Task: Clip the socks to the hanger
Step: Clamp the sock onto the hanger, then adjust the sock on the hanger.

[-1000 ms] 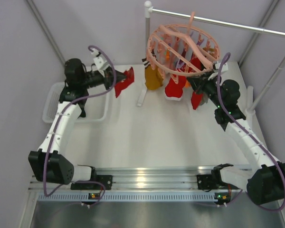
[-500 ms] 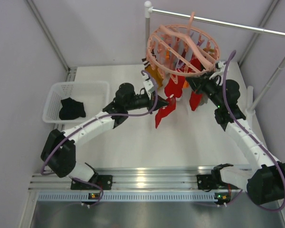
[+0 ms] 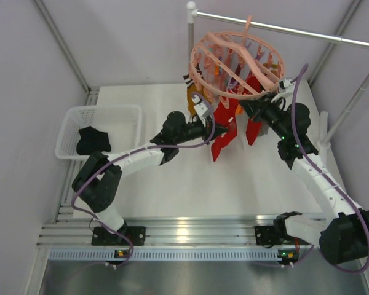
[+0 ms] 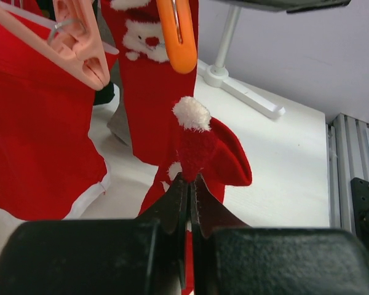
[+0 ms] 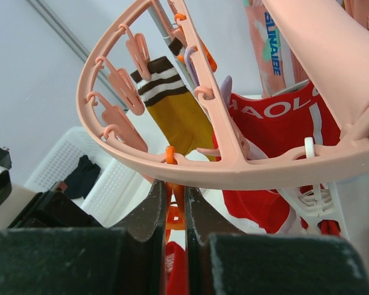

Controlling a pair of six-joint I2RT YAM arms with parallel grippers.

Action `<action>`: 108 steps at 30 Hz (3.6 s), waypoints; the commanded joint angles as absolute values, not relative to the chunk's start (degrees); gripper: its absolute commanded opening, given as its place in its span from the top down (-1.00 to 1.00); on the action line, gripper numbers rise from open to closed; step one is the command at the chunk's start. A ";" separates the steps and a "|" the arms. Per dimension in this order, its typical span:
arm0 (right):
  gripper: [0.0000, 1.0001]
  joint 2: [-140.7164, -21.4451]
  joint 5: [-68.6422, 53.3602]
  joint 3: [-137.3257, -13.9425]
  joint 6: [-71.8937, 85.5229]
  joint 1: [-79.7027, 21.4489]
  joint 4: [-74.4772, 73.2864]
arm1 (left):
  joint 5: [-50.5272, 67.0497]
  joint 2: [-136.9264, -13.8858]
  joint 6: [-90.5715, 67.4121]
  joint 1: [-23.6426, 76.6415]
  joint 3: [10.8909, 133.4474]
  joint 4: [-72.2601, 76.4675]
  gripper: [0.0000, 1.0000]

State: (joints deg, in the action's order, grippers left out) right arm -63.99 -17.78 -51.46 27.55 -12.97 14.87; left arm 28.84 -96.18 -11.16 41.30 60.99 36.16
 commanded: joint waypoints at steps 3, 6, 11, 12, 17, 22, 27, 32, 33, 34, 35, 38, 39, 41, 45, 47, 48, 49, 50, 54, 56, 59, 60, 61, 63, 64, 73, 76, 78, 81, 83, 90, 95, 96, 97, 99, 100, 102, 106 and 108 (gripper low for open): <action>1.00 -65.04 -17.93 -53.61 27.86 -13.18 14.41 | 28.39 -96.50 -13.80 41.57 65.56 43.95 1.00; 1.00 -65.21 -17.93 -53.53 28.04 -13.10 14.94 | 28.65 -96.94 -14.06 41.66 66.62 44.30 1.00; 1.00 -64.95 -17.67 -53.61 28.21 -13.09 14.94 | 28.21 -97.65 -13.80 41.92 67.06 44.03 1.00; 1.00 -64.95 -17.67 -53.53 28.04 -13.10 14.94 | 28.13 -97.65 -13.80 42.01 66.89 43.69 1.00; 1.00 -64.60 -17.31 -53.79 27.69 -13.10 14.59 | 28.47 -96.51 -14.24 42.01 64.52 42.10 1.00; 1.00 -64.60 -17.58 -53.88 27.69 -13.01 14.77 | 27.25 -95.98 -15.99 41.92 62.23 40.52 1.00; 1.00 -64.51 -17.67 -53.88 27.77 -13.01 14.94 | 26.99 -96.94 -16.52 41.31 62.93 39.20 1.00; 1.00 -64.25 -17.84 -53.26 27.51 -13.01 15.03 | 26.63 -98.52 -18.01 40.87 65.47 39.37 1.00; 1.00 -64.16 -17.75 -53.17 27.51 -13.01 15.03 | 26.54 -98.79 -18.37 40.87 65.83 39.46 1.00; 1.00 -64.33 -17.75 -53.17 27.42 -13.01 15.03 | 26.46 -98.96 -18.46 40.96 66.27 39.64 1.00; 1.00 -64.34 -17.75 -53.09 27.51 -13.01 15.03 | 26.28 -99.23 -18.46 40.96 66.88 39.55 1.00; 1.00 -64.34 -17.49 -53.09 26.90 -13.01 14.86 | 26.19 -99.49 -18.81 40.96 68.02 39.90 1.00; 1.00 -64.42 -17.23 -53.17 26.46 -12.92 14.59 | 26.19 -99.67 -19.07 40.87 68.20 40.16 1.00; 1.00 -64.51 -16.96 -53.17 26.02 -13.01 14.33 | 26.63 -99.75 -19.51 40.96 68.55 40.34 1.00; 1.00 -64.42 -16.88 -53.00 25.31 -13.01 14.24 | 26.81 -99.67 -20.39 40.96 68.91 41.04 1.00; 1.00 -64.51 -16.79 -53.00 25.05 -13.01 14.15 | 26.98 -99.67 -20.74 40.96 69.08 41.31 1.00; 1.00 -64.51 -16.61 -53.00 24.79 -13.01 14.15 | 27.07 -99.67 -21.18 40.87 69.17 41.48 1.00; 1.00 -64.51 -16.70 -53.00 24.87 -13.01 14.15 | 27.16 -99.67 -21.36 40.96 69.17 41.66 1.00; 1.00 -64.51 -16.87 -53.00 24.70 -13.01 14.15 | 27.25 -99.67 -21.36 40.96 69.60 41.75 1.00; 1.00 -64.16 -17.75 -52.91 24.43 -13.01 14.24 | 26.89 -99.84 -21.53 40.96 70.66 41.75 1.00; 1.00 -63.99 -17.75 -52.82 24.08 -13.01 14.24 | 26.89 -100.11 -21.80 40.96 71.36 41.75 1.00; 1.00 -63.72 -18.19 -52.91 23.91 -13.01 14.24 | 27.33 -100.46 -22.15 40.96 72.16 41.48 1.00; 0.98 -63.63 -18.63 -52.82 23.82 -13.01 14.33 | 27.33 -100.55 -22.24 40.96 72.25 41.48 1.00; 0.89 -63.55 -18.89 -52.82 23.91 -12.92 14.41 | 27.33 -100.63 -22.24 41.04 72.42 41.31 1.00; 0.53 -63.46 -19.59 -52.91 23.91 -13.01 14.50 | 27.33 -100.72 -22.15 41.04 72.69 40.87 1.00; 0.42 -63.37 -19.69 -52.91 23.91 -13.01 14.41 | 27.42 -100.90 -21.97 40.96 72.77 40.70 1.00; -0.12 -63.46 -19.78 -53.96 24.87 -13.09 14.15 | 28.74 -101.78 -20.92 41.04 74.18 38.41 0.43; -0.11 -63.63 -19.60 -54.23 24.87 -13.01 13.89 | 29.79 -100.12 -19.52 40.96 72.17 38.14 0.00; -0.09 -63.63 -19.51 -54.32 24.79 -13.01 13.89 | 29.53 -98.88 -18.81 40.87 70.67 38.50 -0.11; -0.08 -63.37 -19.42 -54.40 24.70 -12.75 13.45 | 29.62 -96.95 -17.93 39.99 68.47 38.50 -0.17; -0.10 -63.19 -19.60 -54.58 24.35 -12.48 13.10 | 28.40 -96.15 -18.19 38.85 67.59 38.41 -0.18; -0.18 -62.84 -21.70 -55.28 23.12 -11.25 12.04 | 32.95 -98.69 -20.39 35.95 67.76 47.19 -0.28; -0.21 -63.19 -24.08 -56.07 23.55 -9.24 11.87 | 36.38 -101.60 -20.30 35.95 70.92 51.93 -0.31; -0.21 -63.28 -24.43 -56.16 23.55 -8.88 11.78 | 36.65 -102.38 -20.39 35.95 71.36 52.47 -0.32; -0.22 -63.28 -25.22 -56.42 23.64 -8.53 11.60 | 36.82 -102.91 -20.74 35.95 72.41 52.91 -0.32; -0.23 -63.37 -26.71 -56.60 23.38 -7.48 11.78 | 37.70 -103.88 -20.74 35.95 73.21 54.14 -0.32; -0.23 -63.20 -27.50 -56.51 23.29 -7.12 12.21 | 38.05 -104.15 -20.48 35.95 73.73 54.66 -0.32; -0.22 -62.93 -28.91 -56.60 23.20 -6.33 12.57 | 39.19 -104.67 -20.04 35.86 74.44 56.07 -0.31; -0.18 -62.84 -29.35 -56.78 23.03 -5.36 11.60 | 40.25 -105.55 -20.30 36.65 75.41 58.62 -0.26; -0.15 -62.75 -30.06 -56.87 23.12 -5.01 11.51 | 40.25 -106.25 -20.83 37.00 76.11 59.58 -0.20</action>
State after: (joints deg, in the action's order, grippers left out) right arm -64.34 -27.90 -53.71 23.81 -5.82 9.82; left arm 38.44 -105.89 -20.10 36.21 73.01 51.99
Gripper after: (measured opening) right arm 0.583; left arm 0.612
